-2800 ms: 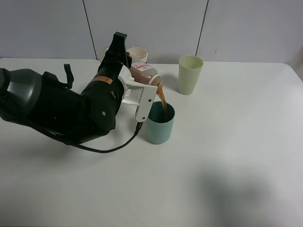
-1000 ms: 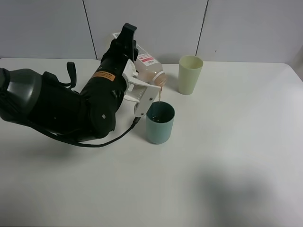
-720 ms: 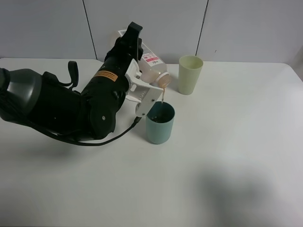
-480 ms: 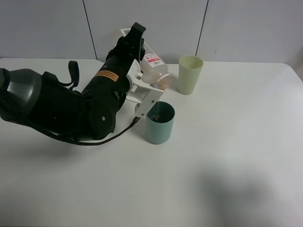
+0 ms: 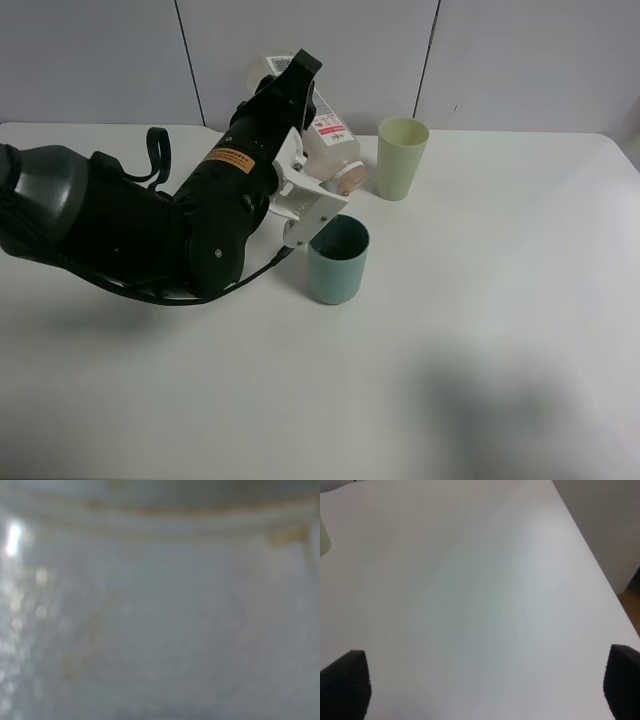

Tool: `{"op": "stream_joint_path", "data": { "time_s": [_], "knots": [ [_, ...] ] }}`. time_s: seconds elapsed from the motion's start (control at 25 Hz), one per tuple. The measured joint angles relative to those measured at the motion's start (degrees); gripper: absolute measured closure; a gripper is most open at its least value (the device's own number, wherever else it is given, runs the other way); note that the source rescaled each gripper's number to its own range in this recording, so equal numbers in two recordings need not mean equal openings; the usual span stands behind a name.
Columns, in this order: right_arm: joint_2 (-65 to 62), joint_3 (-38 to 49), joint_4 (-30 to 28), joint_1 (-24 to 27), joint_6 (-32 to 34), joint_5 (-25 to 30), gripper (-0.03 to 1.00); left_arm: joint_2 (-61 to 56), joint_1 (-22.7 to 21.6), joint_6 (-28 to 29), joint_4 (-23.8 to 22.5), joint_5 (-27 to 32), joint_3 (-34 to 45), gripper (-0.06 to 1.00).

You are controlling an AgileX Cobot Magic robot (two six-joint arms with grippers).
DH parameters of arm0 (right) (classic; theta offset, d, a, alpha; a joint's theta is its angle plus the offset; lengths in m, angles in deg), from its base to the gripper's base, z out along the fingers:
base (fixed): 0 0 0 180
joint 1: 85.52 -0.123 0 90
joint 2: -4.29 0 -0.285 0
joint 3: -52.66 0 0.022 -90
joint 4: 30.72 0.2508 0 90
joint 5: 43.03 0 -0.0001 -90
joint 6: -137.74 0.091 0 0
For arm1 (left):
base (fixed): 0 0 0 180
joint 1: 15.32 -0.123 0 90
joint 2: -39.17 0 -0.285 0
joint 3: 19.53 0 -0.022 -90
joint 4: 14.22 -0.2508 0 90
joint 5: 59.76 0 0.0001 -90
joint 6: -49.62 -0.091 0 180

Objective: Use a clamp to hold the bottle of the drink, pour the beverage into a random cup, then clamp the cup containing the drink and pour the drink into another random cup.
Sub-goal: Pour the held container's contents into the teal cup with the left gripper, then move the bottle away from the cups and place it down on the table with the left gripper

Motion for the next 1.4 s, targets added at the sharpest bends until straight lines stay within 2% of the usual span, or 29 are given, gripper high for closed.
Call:
{"op": "stream_joint_path", "data": {
  "time_s": [0.12, 0.24, 0.4, 0.72, 0.92, 1.12, 1.24, 1.4],
  "knots": [
    [0.0, 0.0, 0.0, 0.0, 0.0, 0.0, 0.21, 0.0, 0.0, 1.8, 0.7, 0.0, 0.0, 0.92],
    [0.0, 0.0, 0.0, 0.0, 0.0, 0.0, 0.21, 0.0, 0.0, 7.8, 3.5, 0.3, 0.0, 0.92],
    [0.0, 0.0, 0.0, 0.0, 0.0, 0.0, 0.21, -0.1, 0.0, 16.2, 6.0, 4.2, 0.0, 0.92],
    [0.0, 0.0, 0.0, 0.0, 0.0, 0.0, 0.21, -4.3, -3.3, 40.3, 6.5, 15.3, 0.0, 0.92],
    [0.0, 0.0, 0.0, 0.0, 0.0, 0.0, 0.21, -9.5, -7.2, 55.3, 3.4, 27.5, 0.0, 0.92],
    [0.0, 0.0, 0.0, 0.0, 0.0, 0.0, 0.21, -13.8, -12.4, 72.5, -7.4, 38.6, 0.0, 0.92],
    [0.0, 0.0, 0.0, 0.0, 0.0, 0.0, 0.21, -15.7, -16.3, 86.1, -18.1, 44.1, 0.0, 0.92],
    [0.0, 0.0, 0.0, 0.0, 0.0, 0.0, 0.21, -17.3, -22.4, 110.1, -35.7, 48.2, 0.0, 0.92]
  ]
}}
